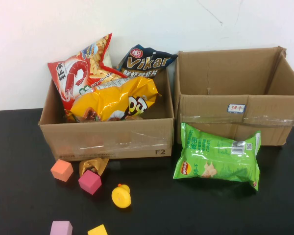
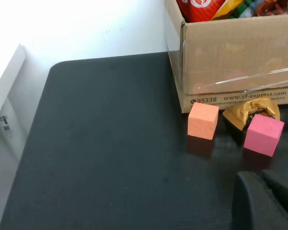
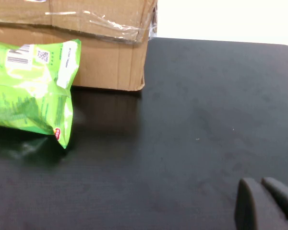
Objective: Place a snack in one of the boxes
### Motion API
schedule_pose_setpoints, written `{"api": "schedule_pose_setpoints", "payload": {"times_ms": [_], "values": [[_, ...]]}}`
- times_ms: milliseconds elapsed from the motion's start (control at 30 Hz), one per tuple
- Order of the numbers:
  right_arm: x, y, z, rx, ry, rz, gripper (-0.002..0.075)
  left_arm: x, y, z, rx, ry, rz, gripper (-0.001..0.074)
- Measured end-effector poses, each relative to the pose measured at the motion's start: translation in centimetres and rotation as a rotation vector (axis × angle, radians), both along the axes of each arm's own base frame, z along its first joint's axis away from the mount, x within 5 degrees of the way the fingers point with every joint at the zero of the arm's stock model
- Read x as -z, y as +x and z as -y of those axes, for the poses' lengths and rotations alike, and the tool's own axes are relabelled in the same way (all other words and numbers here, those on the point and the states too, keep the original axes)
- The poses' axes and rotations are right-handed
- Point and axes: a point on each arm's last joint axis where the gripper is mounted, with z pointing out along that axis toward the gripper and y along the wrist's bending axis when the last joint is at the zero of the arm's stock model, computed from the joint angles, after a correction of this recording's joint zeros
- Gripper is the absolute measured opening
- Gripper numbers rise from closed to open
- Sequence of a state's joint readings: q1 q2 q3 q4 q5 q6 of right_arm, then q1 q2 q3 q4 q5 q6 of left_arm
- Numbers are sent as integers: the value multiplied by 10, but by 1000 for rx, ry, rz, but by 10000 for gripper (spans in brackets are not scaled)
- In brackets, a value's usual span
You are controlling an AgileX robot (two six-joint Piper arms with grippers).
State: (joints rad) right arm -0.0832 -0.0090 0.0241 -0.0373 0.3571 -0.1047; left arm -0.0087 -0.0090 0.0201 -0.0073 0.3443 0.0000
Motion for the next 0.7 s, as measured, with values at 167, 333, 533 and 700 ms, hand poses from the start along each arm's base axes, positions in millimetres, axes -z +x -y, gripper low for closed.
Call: {"api": "schedule_pose_setpoints", "payload": {"times_ms": [167,333,533,700], "values": [[0,0,0,0,0,0,0,0,0,0,0,0,0,-1],[0,0,0,0,0,0,0,0,0,0,0,0,0,-1],[0,0,0,0,0,0,0,0,0,0,0,0,0,-1],[0,0,0,0,2,0,0,0,0,0,-1,7,0,-1]]}}
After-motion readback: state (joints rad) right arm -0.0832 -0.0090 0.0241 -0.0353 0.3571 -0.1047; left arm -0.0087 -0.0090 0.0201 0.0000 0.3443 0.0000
